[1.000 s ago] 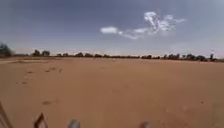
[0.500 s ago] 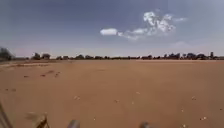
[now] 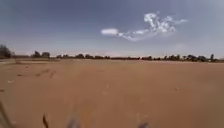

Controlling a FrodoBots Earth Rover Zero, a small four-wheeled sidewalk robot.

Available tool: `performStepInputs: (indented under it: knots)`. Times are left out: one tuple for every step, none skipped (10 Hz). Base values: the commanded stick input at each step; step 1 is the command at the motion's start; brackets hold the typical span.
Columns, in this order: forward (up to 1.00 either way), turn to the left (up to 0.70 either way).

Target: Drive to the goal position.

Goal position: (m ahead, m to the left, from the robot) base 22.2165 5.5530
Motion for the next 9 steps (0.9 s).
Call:
performStepInputs:
  knots:
    - [0.70,0.00]
    - [0.70,0.00]
    - [0.70,0.00]
    - [0.70,0.00]
    - [0.70,0.00]
    - [0.70,0.00]
    - [0.70,0.00]
    - [0.70,0.00]
    - [0.70,0.00]
